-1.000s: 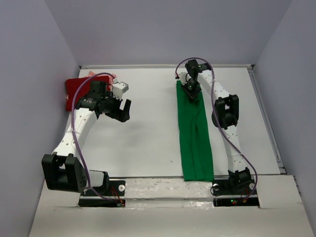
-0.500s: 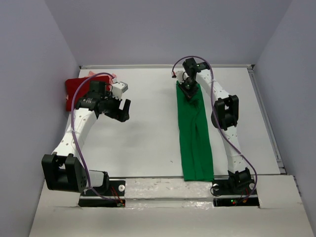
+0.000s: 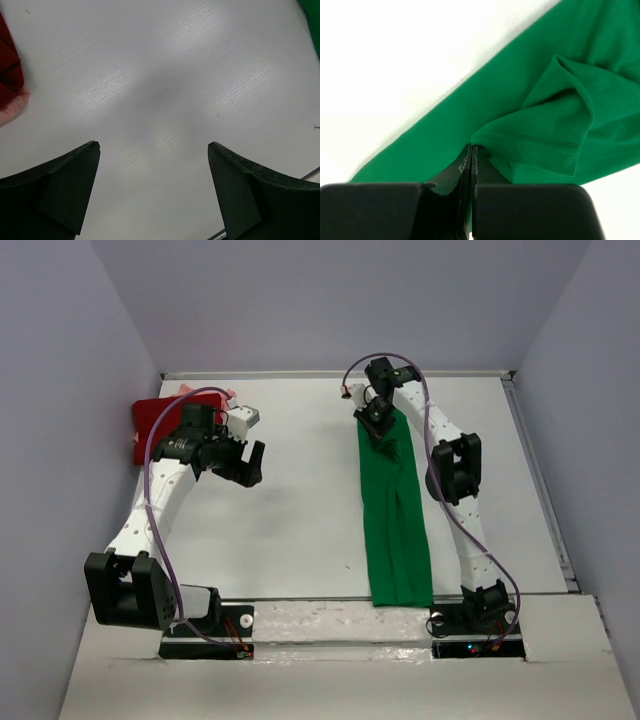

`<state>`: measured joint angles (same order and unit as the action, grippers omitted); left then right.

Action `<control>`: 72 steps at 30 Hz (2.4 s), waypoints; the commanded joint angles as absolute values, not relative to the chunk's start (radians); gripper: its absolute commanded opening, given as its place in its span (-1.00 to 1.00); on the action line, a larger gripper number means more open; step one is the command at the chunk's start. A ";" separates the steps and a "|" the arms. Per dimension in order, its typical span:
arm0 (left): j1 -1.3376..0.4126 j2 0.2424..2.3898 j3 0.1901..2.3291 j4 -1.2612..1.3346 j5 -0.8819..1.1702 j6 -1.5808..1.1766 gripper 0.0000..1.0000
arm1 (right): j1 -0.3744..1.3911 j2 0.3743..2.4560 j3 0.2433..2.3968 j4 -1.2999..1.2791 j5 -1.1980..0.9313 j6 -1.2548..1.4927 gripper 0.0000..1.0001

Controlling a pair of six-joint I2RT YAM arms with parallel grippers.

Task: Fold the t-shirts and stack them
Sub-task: Rotate the tshirt 90 degrees

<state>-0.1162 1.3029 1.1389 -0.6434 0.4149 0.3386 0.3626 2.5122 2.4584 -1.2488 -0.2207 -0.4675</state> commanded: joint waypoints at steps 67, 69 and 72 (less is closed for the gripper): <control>-0.109 1.287 1.152 -0.641 0.453 0.347 0.98 | 0.233 2.272 2.166 -1.061 0.008 -0.436 0.22; -0.109 1.282 1.149 -0.643 0.451 0.347 0.98 | 0.233 2.267 2.172 -1.072 -0.056 -0.426 0.14; -0.109 1.278 1.147 -0.643 0.449 0.347 0.98 | 0.233 2.249 2.169 -1.086 -0.092 -0.420 0.11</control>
